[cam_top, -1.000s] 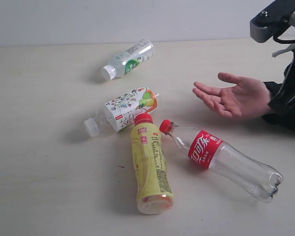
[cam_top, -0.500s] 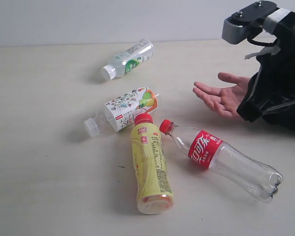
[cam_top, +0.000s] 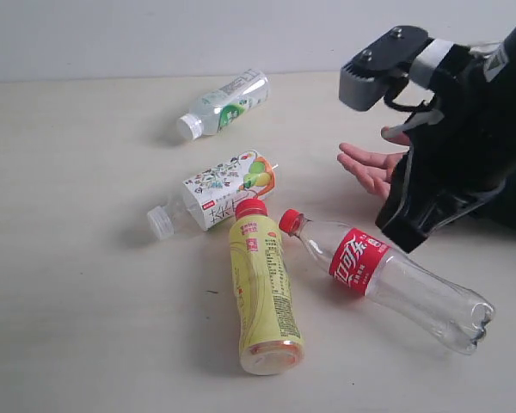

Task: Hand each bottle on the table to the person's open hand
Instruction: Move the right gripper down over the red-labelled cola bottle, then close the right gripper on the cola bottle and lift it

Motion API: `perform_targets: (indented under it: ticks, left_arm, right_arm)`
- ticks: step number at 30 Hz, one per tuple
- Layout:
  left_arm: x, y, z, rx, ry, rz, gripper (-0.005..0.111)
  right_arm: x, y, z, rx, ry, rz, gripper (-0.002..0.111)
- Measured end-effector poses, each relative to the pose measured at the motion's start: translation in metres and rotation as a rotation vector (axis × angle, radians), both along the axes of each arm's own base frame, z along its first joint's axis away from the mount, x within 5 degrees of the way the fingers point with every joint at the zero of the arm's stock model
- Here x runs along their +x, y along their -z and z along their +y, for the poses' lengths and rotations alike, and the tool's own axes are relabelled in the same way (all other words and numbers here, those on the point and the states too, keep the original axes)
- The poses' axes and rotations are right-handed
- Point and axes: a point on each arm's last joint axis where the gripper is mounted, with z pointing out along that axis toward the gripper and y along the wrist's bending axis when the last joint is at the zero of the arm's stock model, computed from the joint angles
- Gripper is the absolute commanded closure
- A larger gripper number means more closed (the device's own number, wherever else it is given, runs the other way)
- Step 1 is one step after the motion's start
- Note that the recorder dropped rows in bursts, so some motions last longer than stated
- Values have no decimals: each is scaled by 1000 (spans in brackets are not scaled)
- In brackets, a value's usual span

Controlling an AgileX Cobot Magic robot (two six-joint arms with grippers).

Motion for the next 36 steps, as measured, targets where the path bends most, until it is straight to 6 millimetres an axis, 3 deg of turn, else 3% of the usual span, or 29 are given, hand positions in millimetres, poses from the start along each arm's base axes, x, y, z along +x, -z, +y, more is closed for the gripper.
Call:
perform_targets:
  ticks: [6, 17, 26, 36]
  left_arm:
    - [0, 0, 0, 0, 0, 0, 107]
    - [0, 0, 0, 0, 0, 0, 107]
    - [0, 0, 0, 0, 0, 0, 107]
    - [0, 0, 0, 0, 0, 0, 107]
  right_arm:
    - [1, 20, 6, -128, 17, 22, 93]
    - [11, 43, 8, -208, 54, 80, 35]
    - [25, 72, 6, -358, 0, 104, 34]
    - [42, 126, 13, -437, -40, 158, 34]
